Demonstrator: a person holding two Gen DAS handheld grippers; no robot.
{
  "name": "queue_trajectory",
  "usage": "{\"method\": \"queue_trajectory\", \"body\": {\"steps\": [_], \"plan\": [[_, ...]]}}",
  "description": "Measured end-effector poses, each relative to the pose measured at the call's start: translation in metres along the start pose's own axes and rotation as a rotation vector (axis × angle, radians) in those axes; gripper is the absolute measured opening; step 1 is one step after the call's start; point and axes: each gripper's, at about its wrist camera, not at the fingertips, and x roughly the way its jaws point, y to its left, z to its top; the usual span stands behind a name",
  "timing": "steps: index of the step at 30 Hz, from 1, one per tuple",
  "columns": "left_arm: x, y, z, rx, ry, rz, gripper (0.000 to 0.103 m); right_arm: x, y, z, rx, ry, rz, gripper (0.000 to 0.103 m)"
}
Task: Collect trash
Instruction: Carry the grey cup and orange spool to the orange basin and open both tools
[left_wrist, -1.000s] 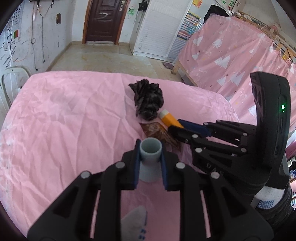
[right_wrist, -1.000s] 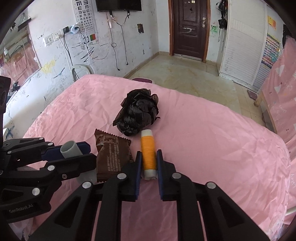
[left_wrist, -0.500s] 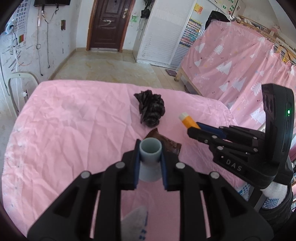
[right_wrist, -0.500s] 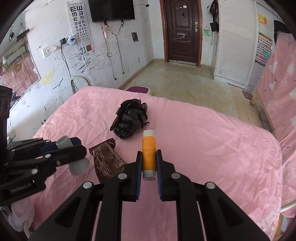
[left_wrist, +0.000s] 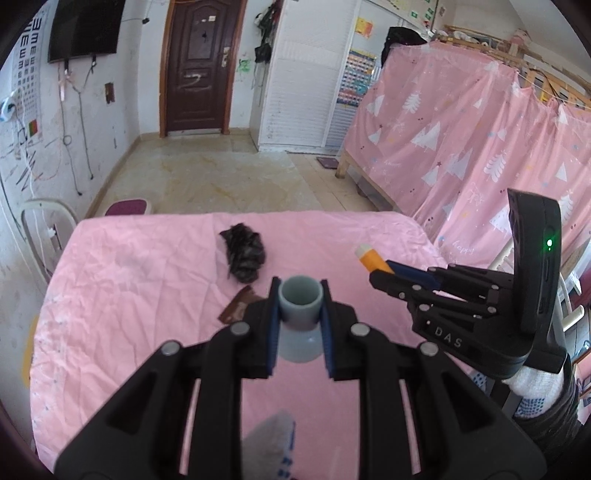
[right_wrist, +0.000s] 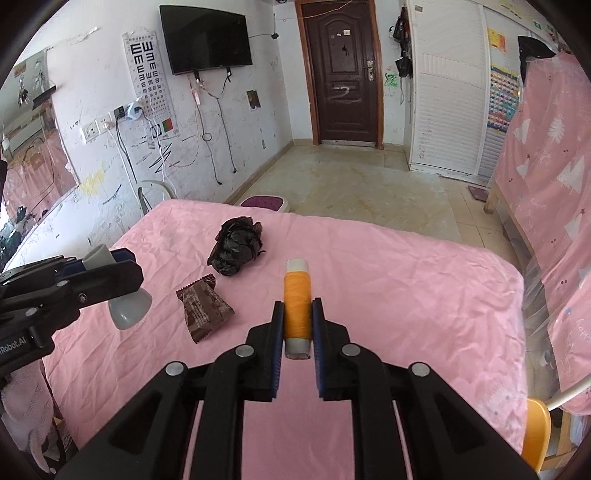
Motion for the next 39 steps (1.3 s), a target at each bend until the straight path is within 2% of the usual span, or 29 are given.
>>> {"method": "queue_trajectory", "body": {"steps": [18, 30, 39], "plan": [[0.021, -0.124, 0.014, 0.182, 0.018, -0.097, 0.018, -0.092, -0.11, -0.063, 0.192, -0.113, -0.116, 0.004], [0.058, -0.207, 0.019, 0.266, 0.077, -0.192, 0.018, -0.14, -0.186, -0.114, 0.322, -0.16, -0.198, 0.004], [0.09, -0.264, 0.013, 0.295, 0.153, -0.263, 0.018, -0.151, -0.226, -0.152, 0.398, -0.147, -0.231, 0.004]]}}
